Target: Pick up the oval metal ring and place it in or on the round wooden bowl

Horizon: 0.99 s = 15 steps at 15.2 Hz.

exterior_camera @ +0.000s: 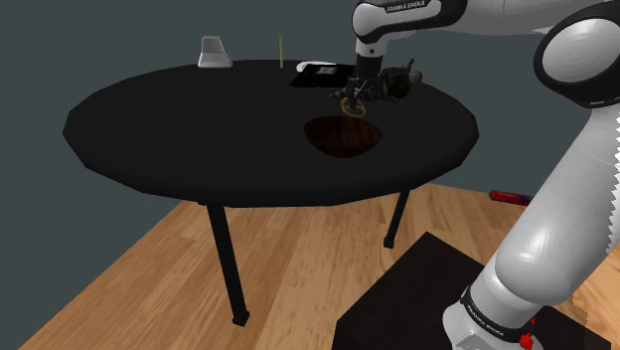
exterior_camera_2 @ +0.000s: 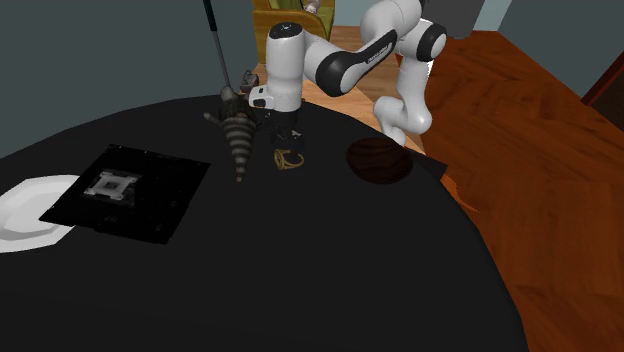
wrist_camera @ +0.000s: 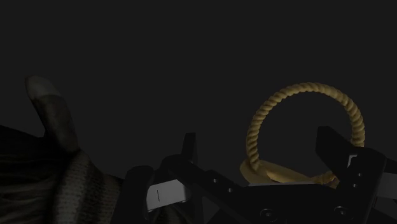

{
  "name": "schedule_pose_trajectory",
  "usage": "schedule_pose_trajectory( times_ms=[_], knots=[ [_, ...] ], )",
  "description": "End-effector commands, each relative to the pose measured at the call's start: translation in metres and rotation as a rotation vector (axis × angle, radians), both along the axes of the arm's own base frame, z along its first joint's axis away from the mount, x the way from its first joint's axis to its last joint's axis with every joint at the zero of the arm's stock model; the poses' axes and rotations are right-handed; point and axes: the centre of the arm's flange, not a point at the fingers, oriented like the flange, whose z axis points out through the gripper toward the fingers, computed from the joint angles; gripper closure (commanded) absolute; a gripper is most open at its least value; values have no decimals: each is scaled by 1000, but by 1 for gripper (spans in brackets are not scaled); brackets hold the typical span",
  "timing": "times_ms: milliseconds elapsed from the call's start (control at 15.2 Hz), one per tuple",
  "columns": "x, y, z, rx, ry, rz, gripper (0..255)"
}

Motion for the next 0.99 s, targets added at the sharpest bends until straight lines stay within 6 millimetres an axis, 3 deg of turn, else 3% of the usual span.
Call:
schedule_pose_trajectory(
  times_ms=[0,264,330,924],
  knots=[
    [0,0,-1,0,0,0,0],
    [0,0,-1,0,0,0,0],
    [0,0,-1,0,0,0,255],
    [0,0,-1,0,0,0,255]
  ],
)
